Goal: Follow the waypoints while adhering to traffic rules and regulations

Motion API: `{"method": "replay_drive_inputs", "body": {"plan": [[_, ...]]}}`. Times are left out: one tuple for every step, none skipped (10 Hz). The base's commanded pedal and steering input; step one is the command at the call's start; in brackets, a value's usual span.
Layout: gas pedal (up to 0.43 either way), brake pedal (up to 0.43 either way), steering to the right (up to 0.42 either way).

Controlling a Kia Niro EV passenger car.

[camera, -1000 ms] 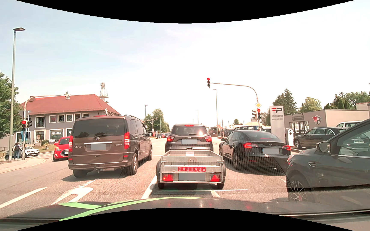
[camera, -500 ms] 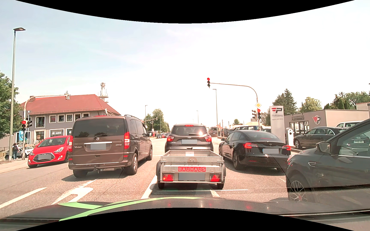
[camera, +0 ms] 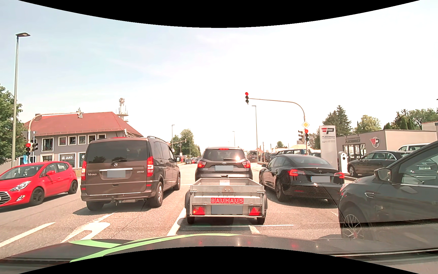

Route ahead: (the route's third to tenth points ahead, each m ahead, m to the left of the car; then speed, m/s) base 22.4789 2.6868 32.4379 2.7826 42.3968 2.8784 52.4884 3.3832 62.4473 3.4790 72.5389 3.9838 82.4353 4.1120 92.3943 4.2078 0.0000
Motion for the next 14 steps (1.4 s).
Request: {"method": "replay_drive_inputs", "body": {"plan": [[0.000, 0.250, 0.004], [0.000, 0.256, 0.004], [0.000, 0.256, 0.004], [0.000, 0.250, 0.005], [0.000, 0.256, 0.005], [0.000, 0.256, 0.005], [0.000, 0.256, 0.005], [0.000, 0.256, 0.005], [0.000, 0.256, 0.005], [0.000, 0.256, 0.004], [0.000, 0.256, 0.005], [0.000, 0.256, 0.004], [0.000, 0.256, 0.005], [0.000, 0.256, 0.004]]}}
